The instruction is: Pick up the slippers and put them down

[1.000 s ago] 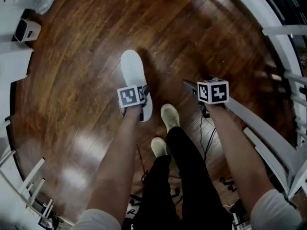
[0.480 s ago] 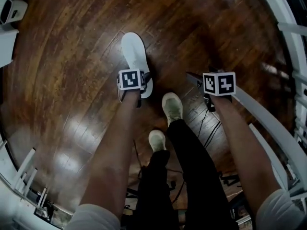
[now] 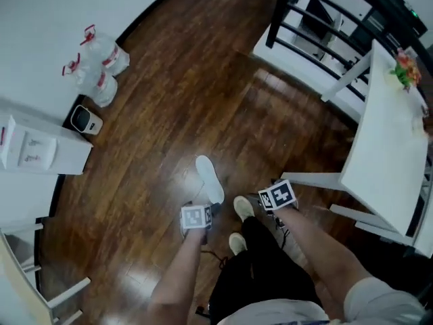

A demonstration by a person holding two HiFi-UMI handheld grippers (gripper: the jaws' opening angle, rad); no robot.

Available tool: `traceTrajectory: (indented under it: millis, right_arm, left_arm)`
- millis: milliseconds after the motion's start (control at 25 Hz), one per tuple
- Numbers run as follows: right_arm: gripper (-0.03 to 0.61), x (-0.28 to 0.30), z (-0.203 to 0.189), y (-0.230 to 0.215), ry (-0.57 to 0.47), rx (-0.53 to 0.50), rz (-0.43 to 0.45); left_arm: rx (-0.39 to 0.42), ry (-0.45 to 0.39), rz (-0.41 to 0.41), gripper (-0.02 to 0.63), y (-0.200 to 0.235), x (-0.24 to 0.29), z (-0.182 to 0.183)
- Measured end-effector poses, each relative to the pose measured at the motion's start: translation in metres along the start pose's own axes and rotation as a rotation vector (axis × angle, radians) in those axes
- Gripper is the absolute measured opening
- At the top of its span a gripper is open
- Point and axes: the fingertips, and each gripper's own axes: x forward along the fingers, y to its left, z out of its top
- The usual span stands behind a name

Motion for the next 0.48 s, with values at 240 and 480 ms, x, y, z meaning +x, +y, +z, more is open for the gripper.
traceTrajectory:
  millis: [240,480]
  right_arm:
    - [0.491,-0.253,-0.075,0.090,-0.118,0.009,0.019]
    - [0.491,-0.448,-0.192,0.053,-0.354,0.186,-0.086]
  left_arm:
    - [0.117,-0.100,-0.096,0.476,-0.095,-0.228,-0.034]
    - [0.343,-0.155,-0.230,0.476,-0.247,-0.326,-0.038]
